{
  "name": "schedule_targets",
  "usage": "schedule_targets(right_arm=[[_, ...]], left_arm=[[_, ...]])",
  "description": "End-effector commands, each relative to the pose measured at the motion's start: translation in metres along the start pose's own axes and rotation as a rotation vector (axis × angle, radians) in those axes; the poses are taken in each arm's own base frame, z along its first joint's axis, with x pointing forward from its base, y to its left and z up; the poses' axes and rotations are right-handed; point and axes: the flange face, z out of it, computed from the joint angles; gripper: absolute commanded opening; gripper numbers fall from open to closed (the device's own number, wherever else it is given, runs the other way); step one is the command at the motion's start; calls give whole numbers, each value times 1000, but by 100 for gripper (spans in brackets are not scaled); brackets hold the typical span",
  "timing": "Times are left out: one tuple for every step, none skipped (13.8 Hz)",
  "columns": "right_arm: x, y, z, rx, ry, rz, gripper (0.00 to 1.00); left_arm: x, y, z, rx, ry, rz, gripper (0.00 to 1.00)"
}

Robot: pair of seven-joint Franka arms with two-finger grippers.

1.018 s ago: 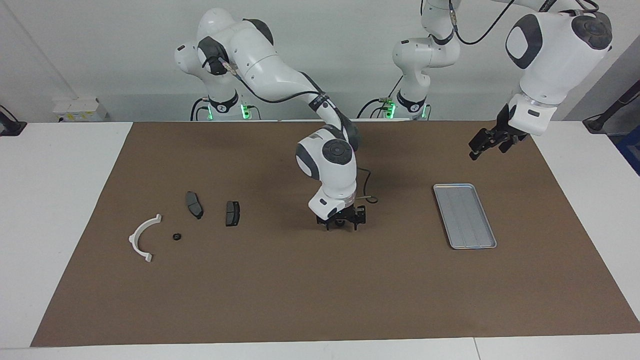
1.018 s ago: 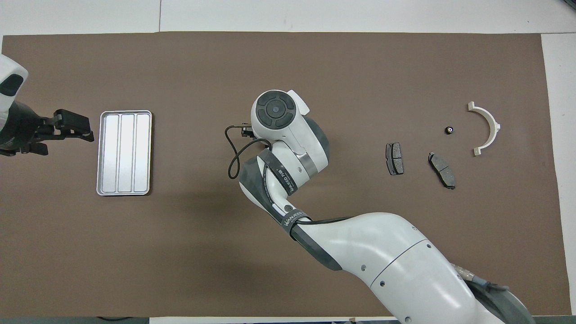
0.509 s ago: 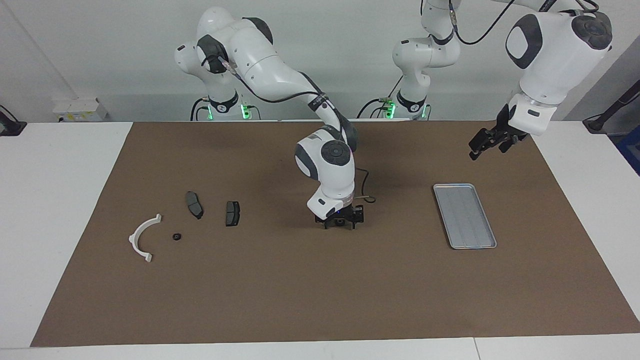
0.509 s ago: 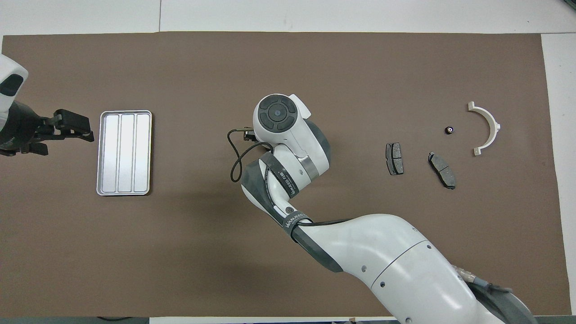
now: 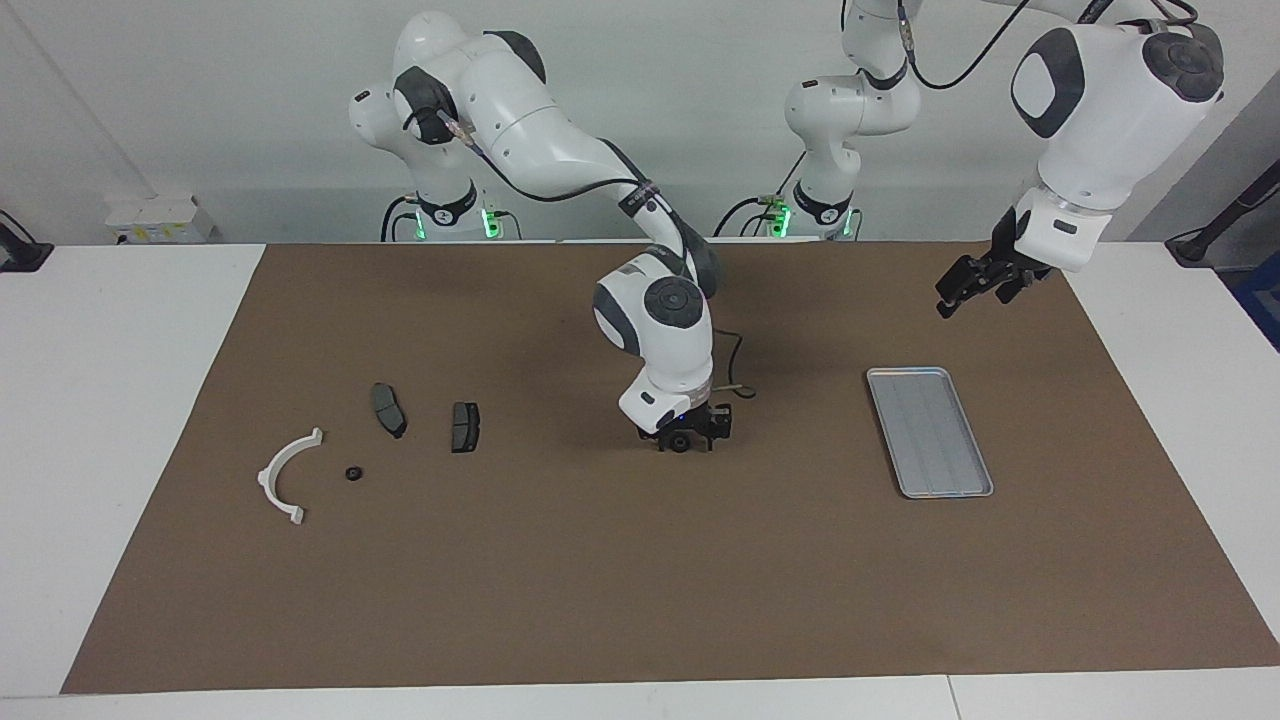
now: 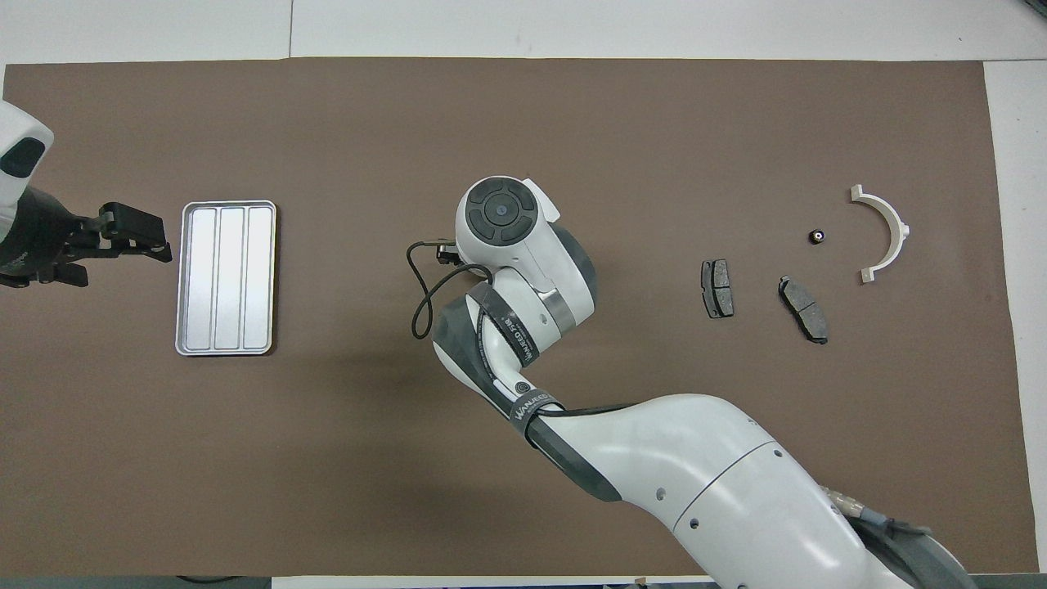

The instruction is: Place bearing gear from tray to pile

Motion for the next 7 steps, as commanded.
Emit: schedule_targets(right_arm=[[-5,4,-6,15,-13,8,51],[-5,4,-5,14,-14,8,40],[-5,5,-5,14,-14,9,28],[-5,5,-5,13,-15,8,20],[-3,6,-7,15,-12,11,10],[-2,7,-7,16,-11,9,5],[-1,7,-8,15,-10,8,3]], left_arm=[[-5,-2,-3,-10,-13,3,100],[-5,-2,-2,-10,-14,3,100],[-7,-2,-1,-10,-13,3,100],[-7,-2,0,-9,-16,3,100],[-7,-3,-1,-10,-13,0,100],[-7,-3,0,-10,-11,1,100],[-7,-3,0,-10,-11,1,100]])
